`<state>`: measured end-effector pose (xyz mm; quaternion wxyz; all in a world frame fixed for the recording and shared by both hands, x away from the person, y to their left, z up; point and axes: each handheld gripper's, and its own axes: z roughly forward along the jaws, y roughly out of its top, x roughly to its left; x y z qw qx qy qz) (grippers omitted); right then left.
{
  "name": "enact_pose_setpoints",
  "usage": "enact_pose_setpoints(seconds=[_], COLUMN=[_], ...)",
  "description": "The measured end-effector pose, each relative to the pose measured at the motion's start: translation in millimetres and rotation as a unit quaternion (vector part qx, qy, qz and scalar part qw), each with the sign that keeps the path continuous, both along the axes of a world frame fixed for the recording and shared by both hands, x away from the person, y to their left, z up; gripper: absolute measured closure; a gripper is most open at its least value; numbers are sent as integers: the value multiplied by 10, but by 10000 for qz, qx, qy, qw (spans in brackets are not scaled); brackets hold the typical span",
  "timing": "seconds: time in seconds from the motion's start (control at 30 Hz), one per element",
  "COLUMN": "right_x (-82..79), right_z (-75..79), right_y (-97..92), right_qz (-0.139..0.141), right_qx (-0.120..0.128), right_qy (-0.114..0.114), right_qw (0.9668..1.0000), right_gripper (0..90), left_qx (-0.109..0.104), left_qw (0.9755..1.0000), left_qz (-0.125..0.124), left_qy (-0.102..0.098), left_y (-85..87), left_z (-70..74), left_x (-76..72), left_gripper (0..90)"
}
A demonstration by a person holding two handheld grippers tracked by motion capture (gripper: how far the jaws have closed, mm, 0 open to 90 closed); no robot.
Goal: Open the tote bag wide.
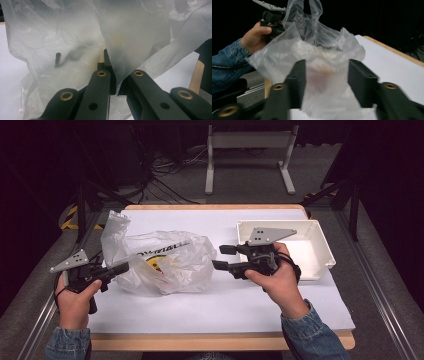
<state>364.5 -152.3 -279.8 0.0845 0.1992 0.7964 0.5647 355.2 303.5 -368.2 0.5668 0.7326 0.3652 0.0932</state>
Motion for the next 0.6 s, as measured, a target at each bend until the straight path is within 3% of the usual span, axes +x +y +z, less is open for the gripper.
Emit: enact_pose_setpoints(seconds=[0.2,0.3,0.53,0.6], right_x=[81,96,111,107], right_z=[79,114,99,89], right_y=[307,425,577,598], right_qz=[37,91,161,203], right_qx=[-90,-60,126,62], right_qy=[-229,-329,-349,-337], right_qw=[9997,9994,9992,9992], right_gripper=[661,760,796,812], left_qx=[-9,5,45,62], left_qw=[10000,10000,10000,9999], left_qz=[-10,-29,-32,-48], left_qy=[29,36,73,86], left_y=[0,-6,-20,-21], left_z=[-13,-19,-33,-38], left_x=[6,9,10,11], left_gripper=[900,900,900,900])
